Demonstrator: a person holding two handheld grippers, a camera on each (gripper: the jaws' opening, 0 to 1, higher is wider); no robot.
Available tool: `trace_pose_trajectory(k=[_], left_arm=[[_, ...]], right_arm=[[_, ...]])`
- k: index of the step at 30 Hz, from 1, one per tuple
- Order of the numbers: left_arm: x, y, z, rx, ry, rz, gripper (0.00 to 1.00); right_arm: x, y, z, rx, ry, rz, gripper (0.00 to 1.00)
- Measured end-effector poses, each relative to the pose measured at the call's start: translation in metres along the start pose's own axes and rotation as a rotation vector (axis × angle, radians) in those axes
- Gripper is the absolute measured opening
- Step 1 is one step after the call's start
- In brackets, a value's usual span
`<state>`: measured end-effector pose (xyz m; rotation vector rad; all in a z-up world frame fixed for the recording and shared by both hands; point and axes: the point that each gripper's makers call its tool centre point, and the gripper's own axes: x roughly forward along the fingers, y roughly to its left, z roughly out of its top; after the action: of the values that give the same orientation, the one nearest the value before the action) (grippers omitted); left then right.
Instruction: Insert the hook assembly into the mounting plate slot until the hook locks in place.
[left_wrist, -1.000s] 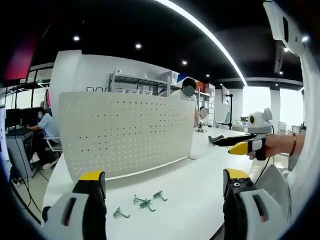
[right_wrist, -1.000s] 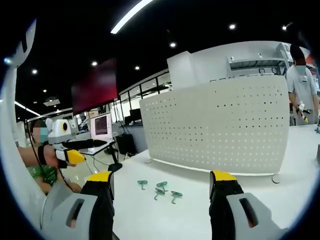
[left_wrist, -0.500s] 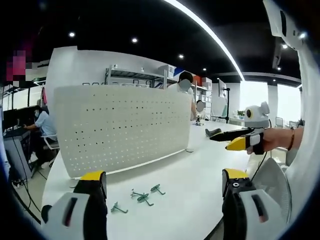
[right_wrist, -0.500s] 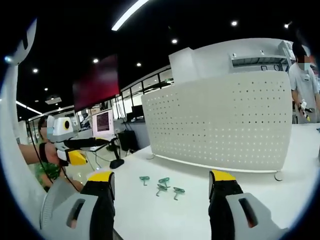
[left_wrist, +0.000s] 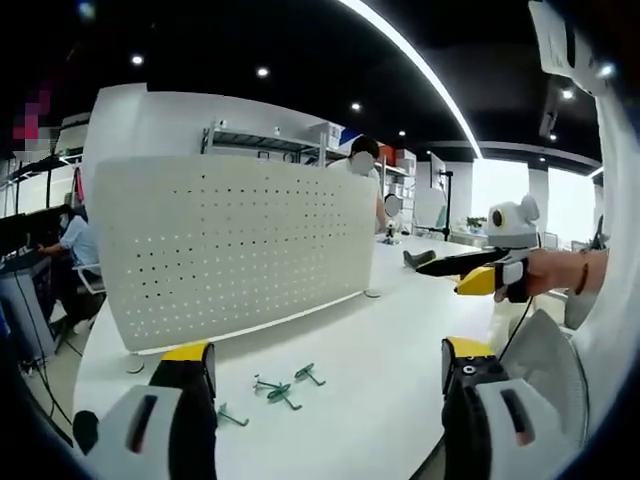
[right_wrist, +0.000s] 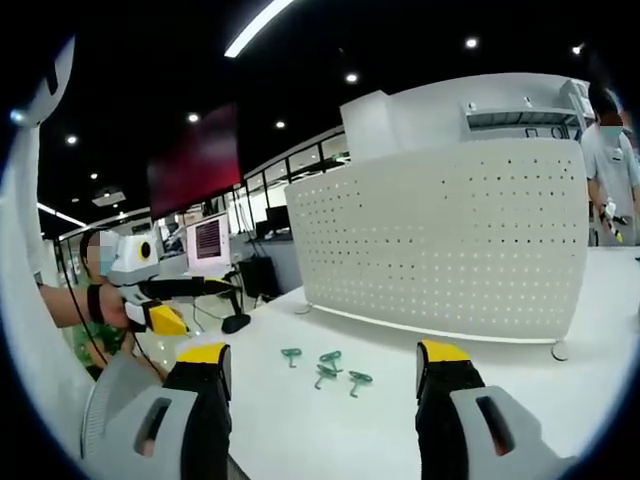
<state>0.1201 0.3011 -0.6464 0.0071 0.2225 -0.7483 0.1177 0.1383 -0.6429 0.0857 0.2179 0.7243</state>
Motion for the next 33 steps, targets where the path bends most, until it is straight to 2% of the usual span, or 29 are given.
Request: trace_pose_trajectory(k=[6,13,16,20,33], left_arm=[[0.005,0.001,-0.013,-0.004,0.026,-0.004,0.94],[0.008,-0.003,-0.031,-0.010,0.072,-0.024,0.86],[0.008,-0.002,-0.035,-0.023,0.072,-0.031,0.81],[0.009,-0.001,-0.039,-0.036,0.075,-0.029,0.81],[0.021,-0.003,-0.058,-0.050,0.157,-0.041,0.75]], right_arm=[[-0.001,0.002,-0.007,0.006,0.010,-0.008,0.76],[-0.003,0.004,-0.013,0.013,0.020,-0.005,0.75],[-0.003,0.005,-0.014,0.011,0.023,-0.003,0.74],[-0.003,0.007,-0.013,0.013,0.015,-0.001,0.74],[-0.003,0.011,-0.020,0.024,0.024,0.004,0.73]])
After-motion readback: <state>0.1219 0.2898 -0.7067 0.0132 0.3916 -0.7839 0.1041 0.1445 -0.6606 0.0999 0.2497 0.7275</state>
